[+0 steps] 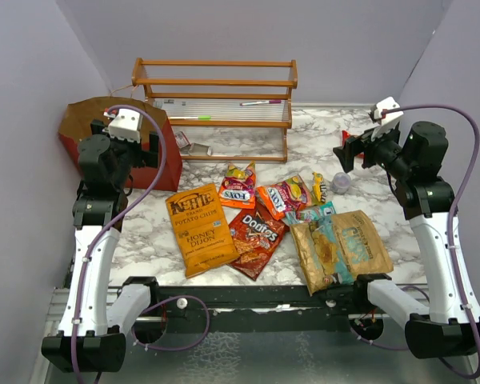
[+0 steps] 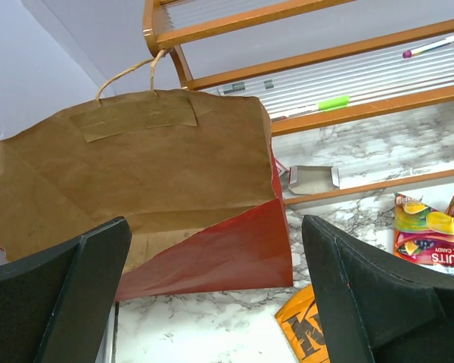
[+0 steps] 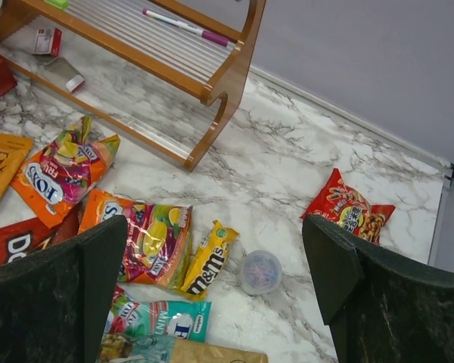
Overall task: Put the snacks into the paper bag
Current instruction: Pick up the snack from the center of the board.
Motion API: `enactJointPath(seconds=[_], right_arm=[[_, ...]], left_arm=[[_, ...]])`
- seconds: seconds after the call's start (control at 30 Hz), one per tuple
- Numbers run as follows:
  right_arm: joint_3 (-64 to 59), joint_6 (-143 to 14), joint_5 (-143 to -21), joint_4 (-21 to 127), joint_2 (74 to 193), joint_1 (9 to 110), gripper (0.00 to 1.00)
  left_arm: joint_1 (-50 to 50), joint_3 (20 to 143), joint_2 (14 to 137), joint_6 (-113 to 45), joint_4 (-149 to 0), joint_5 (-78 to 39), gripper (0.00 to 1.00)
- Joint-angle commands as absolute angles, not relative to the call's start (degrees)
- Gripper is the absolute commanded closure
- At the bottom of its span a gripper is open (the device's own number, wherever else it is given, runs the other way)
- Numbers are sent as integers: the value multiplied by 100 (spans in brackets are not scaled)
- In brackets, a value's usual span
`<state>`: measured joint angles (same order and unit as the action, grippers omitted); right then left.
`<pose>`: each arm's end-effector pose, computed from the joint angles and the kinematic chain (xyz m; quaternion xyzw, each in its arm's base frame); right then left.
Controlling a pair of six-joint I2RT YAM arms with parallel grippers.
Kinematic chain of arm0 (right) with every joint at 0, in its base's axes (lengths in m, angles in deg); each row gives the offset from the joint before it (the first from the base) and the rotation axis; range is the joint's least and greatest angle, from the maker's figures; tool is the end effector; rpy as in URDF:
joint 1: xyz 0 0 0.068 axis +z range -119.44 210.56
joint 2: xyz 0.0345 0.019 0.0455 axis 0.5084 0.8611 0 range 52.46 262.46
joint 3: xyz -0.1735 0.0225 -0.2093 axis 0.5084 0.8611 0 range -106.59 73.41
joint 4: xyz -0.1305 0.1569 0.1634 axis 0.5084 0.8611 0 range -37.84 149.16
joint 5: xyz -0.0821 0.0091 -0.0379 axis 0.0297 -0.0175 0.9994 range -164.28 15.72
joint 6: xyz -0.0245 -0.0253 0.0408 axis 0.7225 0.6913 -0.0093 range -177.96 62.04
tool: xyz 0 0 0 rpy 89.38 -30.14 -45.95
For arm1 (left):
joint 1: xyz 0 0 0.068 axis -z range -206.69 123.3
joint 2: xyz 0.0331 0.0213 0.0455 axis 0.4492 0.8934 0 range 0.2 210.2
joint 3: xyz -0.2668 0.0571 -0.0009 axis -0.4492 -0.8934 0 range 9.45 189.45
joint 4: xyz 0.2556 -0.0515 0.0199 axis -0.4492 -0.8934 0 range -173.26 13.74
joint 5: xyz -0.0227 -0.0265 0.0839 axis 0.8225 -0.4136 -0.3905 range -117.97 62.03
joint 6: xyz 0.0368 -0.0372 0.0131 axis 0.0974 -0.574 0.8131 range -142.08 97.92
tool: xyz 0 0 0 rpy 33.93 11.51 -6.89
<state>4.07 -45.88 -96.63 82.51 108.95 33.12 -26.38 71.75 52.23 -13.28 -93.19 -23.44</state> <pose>0.2010 0.0225 0.4144 -0.2144 0.7701 0.1076 0.5910 0.1967 -0.0039 0.4117 0.0855 0.7419 0.0197 0.6647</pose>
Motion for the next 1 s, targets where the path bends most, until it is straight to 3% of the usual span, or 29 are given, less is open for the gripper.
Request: enactJointPath(seconds=[0.0, 0.57, 0.97], right_arm=[[429, -4486, -9667, 8005, 10925, 3361, 1], [462, -4239, -9435, 8197, 10812, 3381, 1], [683, -3757, -10026, 9339, 11078, 3381, 1]], left_arm=[[-2693, 7182, 5218, -1253, -9065, -2350, 1], [-2713, 7040, 5097, -1226, -9078, -2171, 1], [-2713, 7005, 5311, -513, -9637, -27, 1]])
